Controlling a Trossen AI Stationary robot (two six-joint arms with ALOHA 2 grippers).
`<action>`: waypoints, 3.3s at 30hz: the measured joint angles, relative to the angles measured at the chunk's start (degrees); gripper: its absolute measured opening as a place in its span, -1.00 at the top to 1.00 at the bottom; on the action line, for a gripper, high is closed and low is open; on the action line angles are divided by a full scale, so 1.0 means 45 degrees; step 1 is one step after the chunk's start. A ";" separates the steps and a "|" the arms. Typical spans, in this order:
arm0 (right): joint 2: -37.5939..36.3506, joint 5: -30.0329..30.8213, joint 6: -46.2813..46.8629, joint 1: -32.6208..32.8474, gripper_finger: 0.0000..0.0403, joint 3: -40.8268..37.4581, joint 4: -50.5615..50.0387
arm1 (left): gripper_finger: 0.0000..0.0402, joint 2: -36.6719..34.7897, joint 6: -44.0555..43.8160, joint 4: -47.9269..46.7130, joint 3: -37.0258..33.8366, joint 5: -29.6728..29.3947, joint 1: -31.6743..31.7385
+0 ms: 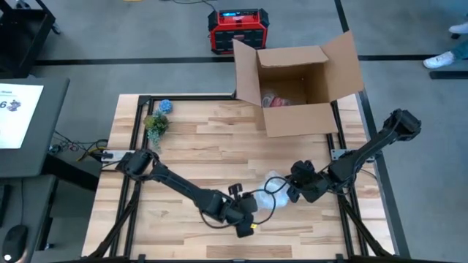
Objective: Wrap mug
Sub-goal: Wrap the white patterned mug in the bubble wrap
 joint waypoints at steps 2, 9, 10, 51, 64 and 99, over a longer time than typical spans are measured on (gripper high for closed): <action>0.0101 0.0013 -0.0170 0.0081 0.47 0.0000 0.0272 | 0.85 0.0033 0.0714 0.1052 0.0000 -0.0021 -0.0058; 0.0127 0.0183 -0.1689 0.0529 0.47 -0.0002 0.1822 | 0.85 0.0594 0.2145 0.3442 0.0005 -0.0180 0.0677; 0.0127 0.0235 -0.1929 0.0586 0.47 -0.0023 0.1997 | 0.85 0.0615 0.2270 0.3452 -0.0008 -0.0184 0.0722; 0.0965 0.2629 -0.5657 0.1941 0.47 0.0024 0.4955 | 0.85 0.0927 0.3460 0.3596 0.0147 0.0034 0.0961; 0.1977 0.2755 -0.5001 0.2193 0.47 0.0019 0.4803 | 0.84 0.0799 0.5019 -0.0513 0.3262 -0.0256 0.1218; 0.2095 0.3507 -0.4231 0.2405 0.47 -0.0005 0.4411 | 1.00 0.0959 0.8061 0.0189 0.1953 0.2846 0.1155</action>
